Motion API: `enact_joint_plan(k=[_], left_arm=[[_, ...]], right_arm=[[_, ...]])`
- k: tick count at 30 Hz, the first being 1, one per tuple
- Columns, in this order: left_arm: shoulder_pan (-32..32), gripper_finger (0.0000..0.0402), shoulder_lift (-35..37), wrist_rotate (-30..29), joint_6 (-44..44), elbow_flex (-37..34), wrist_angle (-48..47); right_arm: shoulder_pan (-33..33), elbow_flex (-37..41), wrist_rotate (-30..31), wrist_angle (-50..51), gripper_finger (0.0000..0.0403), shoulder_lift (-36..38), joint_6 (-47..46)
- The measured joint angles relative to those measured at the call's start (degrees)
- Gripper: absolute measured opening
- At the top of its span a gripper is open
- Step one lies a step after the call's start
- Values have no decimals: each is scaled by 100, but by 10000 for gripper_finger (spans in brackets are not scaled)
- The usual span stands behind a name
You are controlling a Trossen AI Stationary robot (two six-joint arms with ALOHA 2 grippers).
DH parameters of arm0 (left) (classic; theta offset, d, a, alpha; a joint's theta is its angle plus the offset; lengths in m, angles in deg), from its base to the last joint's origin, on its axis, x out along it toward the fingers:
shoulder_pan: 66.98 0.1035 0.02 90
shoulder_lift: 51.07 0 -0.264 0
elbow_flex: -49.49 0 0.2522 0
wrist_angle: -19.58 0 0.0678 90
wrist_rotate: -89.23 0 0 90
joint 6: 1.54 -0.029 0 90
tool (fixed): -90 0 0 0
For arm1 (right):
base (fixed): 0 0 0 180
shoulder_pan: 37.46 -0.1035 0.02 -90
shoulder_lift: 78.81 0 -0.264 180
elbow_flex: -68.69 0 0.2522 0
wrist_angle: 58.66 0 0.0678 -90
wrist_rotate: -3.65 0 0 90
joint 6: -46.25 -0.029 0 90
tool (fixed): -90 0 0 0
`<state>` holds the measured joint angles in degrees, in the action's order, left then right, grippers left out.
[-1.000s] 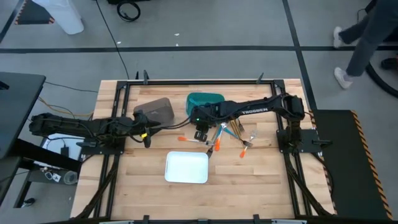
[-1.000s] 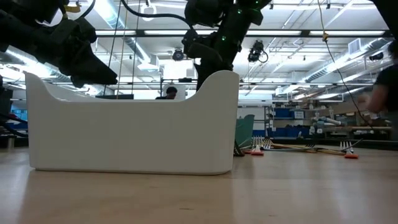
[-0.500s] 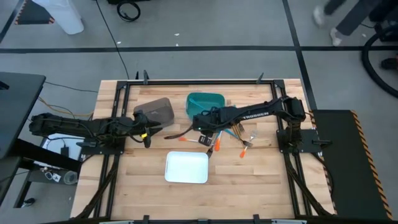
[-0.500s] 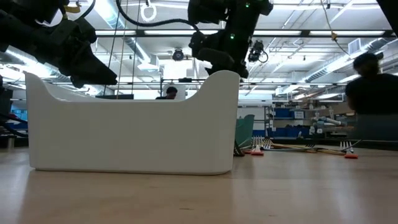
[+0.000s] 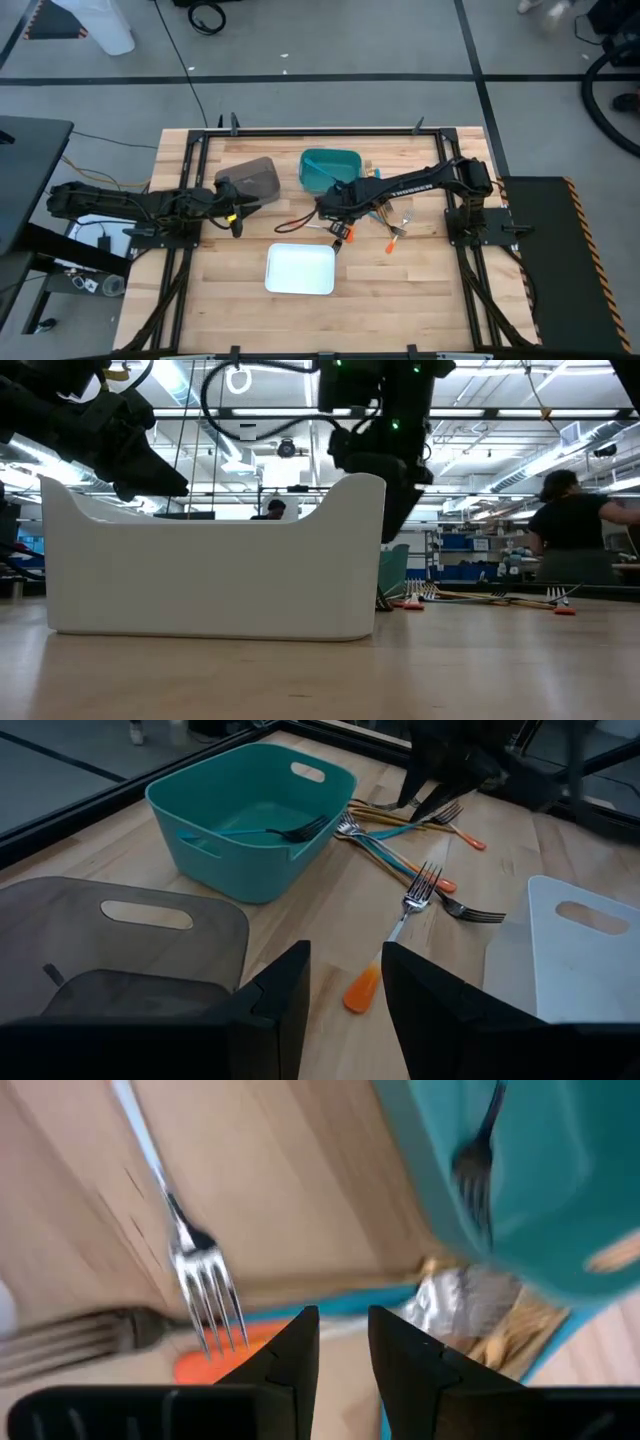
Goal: Sort silverware by color (type)
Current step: Put the blue fork into the blue bin
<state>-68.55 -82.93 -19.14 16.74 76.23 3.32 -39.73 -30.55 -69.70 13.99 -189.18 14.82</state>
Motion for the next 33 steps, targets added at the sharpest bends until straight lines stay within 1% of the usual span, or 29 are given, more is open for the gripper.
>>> enact_joint_plan(k=[4, 12, 16, 21, 24, 29, 33], left_arm=[[-1, 134, 0, 0, -1, 0, -41], [0, 134, 0, 0, 0, 0, -35], [0, 134, 0, -1, 0, 0, -36], [0, 134, 0, 0, 0, 2, -35], [0, 134, 0, 0, -2, 2, -31], [0, 134, 0, -2, -72, 2, -24], [0, 134, 0, -2, -76, 2, -20]], right_arm=[[-1, 303, -192, -54, 94, 0, -283], [-3, 608, -202, 54, 93, 108, -507], [6, 878, -267, 116, 93, 373, -639], [8, 1416, -302, 141, 93, 792, -759], [-3, 1755, -322, 226, 93, 967, -534], [-176, 2238, -294, 321, 93, 1029, 264], [-339, 2459, 87, 284, 93, 1029, 783]])
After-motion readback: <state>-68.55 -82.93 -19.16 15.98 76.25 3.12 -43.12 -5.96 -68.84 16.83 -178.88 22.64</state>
